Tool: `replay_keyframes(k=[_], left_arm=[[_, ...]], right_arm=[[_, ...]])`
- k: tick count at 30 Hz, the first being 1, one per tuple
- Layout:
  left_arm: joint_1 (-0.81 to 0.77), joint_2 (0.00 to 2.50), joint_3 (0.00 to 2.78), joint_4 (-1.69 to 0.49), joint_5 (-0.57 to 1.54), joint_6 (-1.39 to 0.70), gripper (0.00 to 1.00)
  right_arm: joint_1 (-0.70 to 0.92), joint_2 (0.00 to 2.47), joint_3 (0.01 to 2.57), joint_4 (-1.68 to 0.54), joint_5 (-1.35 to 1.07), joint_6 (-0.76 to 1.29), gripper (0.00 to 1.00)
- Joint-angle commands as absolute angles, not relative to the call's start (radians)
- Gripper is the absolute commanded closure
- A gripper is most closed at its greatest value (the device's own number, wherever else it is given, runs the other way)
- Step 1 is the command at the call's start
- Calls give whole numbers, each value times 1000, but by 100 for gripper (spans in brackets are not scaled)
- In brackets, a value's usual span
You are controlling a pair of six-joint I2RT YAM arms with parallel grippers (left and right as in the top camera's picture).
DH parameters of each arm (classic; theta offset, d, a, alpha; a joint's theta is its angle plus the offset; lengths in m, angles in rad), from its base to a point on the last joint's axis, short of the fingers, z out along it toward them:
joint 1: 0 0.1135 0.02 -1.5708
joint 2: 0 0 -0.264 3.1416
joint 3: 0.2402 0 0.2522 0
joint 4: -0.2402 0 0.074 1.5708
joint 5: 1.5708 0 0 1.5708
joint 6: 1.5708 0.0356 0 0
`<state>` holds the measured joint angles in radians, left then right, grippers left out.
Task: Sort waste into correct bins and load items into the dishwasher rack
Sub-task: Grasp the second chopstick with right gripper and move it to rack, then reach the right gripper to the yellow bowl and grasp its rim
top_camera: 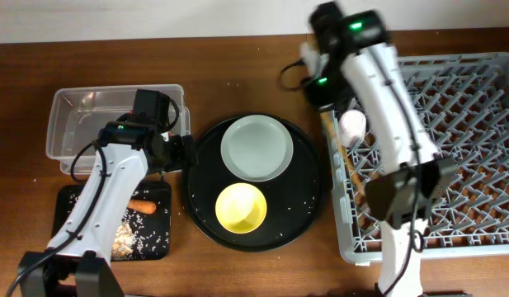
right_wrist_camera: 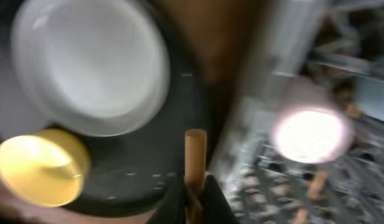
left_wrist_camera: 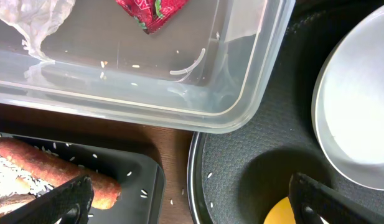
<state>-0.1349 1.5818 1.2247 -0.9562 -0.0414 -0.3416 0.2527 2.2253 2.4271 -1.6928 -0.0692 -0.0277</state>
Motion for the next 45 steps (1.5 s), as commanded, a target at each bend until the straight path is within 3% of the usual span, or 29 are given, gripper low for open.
replay_keyframes(k=[1,6,10,12,16,21,24,27,37,45], left_arm=[[-133,1568,1226,-955,-41,-344,1],[-133,1568,1226,-954,-41,-344,1],[-133,1568,1226,-955,-41,-344,1],[-133,1568,1226,-955,-41,-344,1],[-133,1568,1226,-955,-41,-344,1],[-133,1568,1226,-955,-41,-344,1],[-133,1568,1226,-955,-41,-344,1],[-133,1568,1226,-955,-41,-344,1],[-133,1568,1226,-955,-41,-344,1],[-133,1568,1226,-955,-41,-344,1]], right_arm=[[128,2216,2413,-1699,-14,-53,96],[-13,2216,2285,-1644,-14,-75,96],[-37,2216,2151,-1527,-14,-82,96],[-37,2217,2142,-1524,-14,-82,78],[-37,2217,2142,-1526,-14,-82,59],[-37,2217,2191,-1575,-33,-82,59],[-27,2217,2317,-1670,-244,-84,59],[38,2209,2353,-1699,-443,-155,59],[464,2211,2265,-1692,-434,-149,59],[609,2211,1951,-1558,-381,-149,59]])
